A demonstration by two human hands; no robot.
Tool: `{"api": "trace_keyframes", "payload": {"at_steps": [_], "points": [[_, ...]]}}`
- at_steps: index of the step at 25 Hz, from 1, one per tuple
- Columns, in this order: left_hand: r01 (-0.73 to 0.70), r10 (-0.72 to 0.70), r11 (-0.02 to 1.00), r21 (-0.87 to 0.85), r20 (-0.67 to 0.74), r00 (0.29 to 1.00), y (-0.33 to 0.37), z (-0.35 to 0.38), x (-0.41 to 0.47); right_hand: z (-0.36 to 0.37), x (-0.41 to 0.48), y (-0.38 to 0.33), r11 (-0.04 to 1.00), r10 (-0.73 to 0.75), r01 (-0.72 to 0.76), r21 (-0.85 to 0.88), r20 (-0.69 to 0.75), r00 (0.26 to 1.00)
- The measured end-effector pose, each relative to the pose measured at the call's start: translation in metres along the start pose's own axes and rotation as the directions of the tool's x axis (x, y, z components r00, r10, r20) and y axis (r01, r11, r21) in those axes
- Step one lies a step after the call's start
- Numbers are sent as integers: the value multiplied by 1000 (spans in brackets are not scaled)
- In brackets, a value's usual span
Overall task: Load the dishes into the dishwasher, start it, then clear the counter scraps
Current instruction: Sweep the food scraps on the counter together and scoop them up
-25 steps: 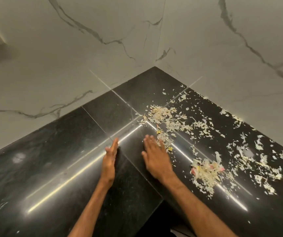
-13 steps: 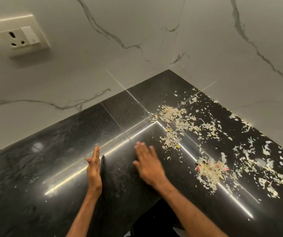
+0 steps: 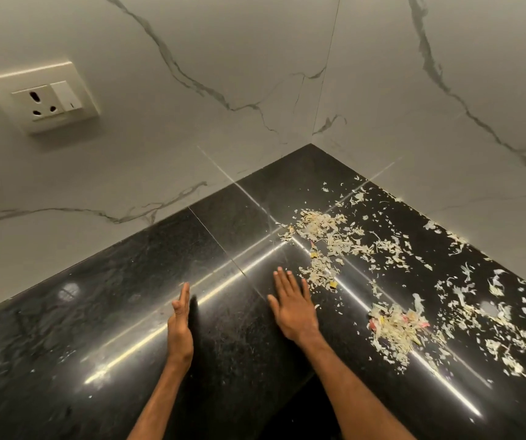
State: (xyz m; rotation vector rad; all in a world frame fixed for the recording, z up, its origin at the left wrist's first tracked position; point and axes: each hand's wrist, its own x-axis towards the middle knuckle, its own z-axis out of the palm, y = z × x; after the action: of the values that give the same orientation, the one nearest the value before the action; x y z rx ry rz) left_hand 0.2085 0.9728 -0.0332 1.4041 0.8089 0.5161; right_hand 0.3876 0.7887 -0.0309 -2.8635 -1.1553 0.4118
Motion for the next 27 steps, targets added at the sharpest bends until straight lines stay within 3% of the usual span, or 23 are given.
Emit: {"api": "trace_keyframes", "payload": {"at_steps": [2, 3, 6, 8, 13, 15, 17, 19, 22, 25, 27], "points": [[7, -7, 1000, 14, 26, 1000, 0, 8, 4, -1, -5, 14, 995, 93, -93, -37, -20, 995], [6, -7, 1000, 16, 37, 999, 1, 13, 6, -1, -8, 6, 997, 70, -71, -23, -33, 997], [-8, 5, 1000, 28, 90, 996, 5, 32, 12, 18, -21, -48, 964, -258, 257, 68, 3, 966], [-34, 26, 997, 69, 125, 992, 6, 46, 17, 31, -28, -59, 947, -316, 314, 66, 22, 949], [-133, 71, 919, 372, 176, 982, 4, 46, 48, 15, -27, 27, 998, 8, -5, 64, -54, 998], [-208, 74, 784, 584, 245, 967, 4, 46, 64, 9, -28, 44, 997, 74, -73, 31, -57, 996], [-299, 64, 577, 760, 323, 944, 3, 61, 72, 9, -29, 39, 998, 64, -66, -22, -82, 995], [-388, 63, 446, 806, 405, 912, 5, 94, 66, 9, -26, 26, 997, -7, 0, -76, -91, 996], [-481, 47, 402, 779, 507, 860, -4, 151, 35, 1, -27, 28, 998, 61, -60, 10, -165, 984], [-543, 47, 455, 706, 590, 806, -13, 195, 3, -11, -52, 82, 939, 330, -282, 197, -278, 902], [-591, 56, 452, 668, 640, 766, -17, 218, -12, -11, -86, 127, 807, 576, -460, 370, -325, 750]]}}
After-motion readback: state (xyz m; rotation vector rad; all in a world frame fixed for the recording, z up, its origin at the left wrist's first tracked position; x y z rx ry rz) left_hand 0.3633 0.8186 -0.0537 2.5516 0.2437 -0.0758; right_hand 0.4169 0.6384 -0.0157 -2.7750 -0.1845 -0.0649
